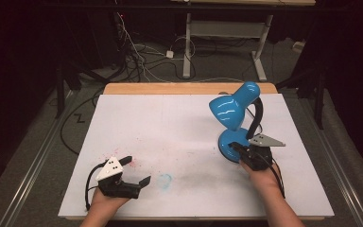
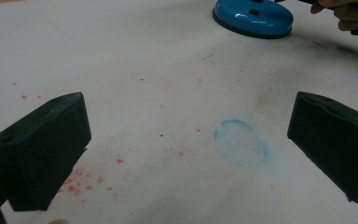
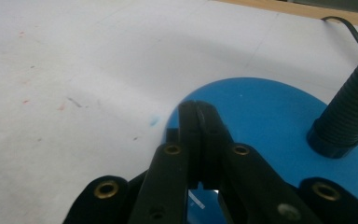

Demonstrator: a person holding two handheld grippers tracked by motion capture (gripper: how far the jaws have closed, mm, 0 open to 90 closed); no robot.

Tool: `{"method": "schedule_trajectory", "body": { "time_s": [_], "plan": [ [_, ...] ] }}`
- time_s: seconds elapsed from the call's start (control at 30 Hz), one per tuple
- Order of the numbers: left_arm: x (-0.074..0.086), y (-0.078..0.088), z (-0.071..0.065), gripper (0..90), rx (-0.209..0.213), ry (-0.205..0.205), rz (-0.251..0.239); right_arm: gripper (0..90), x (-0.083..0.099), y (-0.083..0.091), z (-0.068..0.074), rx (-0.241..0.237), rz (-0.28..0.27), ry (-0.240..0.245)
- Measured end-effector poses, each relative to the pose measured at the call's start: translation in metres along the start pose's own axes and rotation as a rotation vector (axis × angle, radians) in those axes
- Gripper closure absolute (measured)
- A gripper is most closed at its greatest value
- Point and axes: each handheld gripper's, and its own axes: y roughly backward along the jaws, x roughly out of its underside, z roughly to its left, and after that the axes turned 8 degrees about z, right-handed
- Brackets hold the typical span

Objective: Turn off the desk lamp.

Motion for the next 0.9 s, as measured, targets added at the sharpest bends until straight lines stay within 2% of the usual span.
{"method": "schedule_trajectory", "body": {
  "time_s": [0.2, 0.53, 0.73, 0.9],
  "plan": [
    [0.0, 0.0, -0.001, 0.0, 0.003, 0.002, -0.006, 90.0, 0.016, 0.017, 0.007, -0.02, -0.016, 0.015],
    [0.0, -0.003, -0.001, 0.0, 0.009, 0.001, 0.001, 90.0, 0.059, 0.042, 0.009, -0.016, -0.044, -0.024],
    [-0.001, -0.004, -0.003, 0.0, 0.014, -0.001, 0.003, 90.0, 0.059, 0.044, 0.008, -0.01, -0.056, -0.016],
    [-0.001, -0.004, -0.002, 0.0, 0.014, -0.001, 0.004, 90.0, 0.056, 0.04, 0.012, -0.006, -0.051, 0.015]
  ]
}}
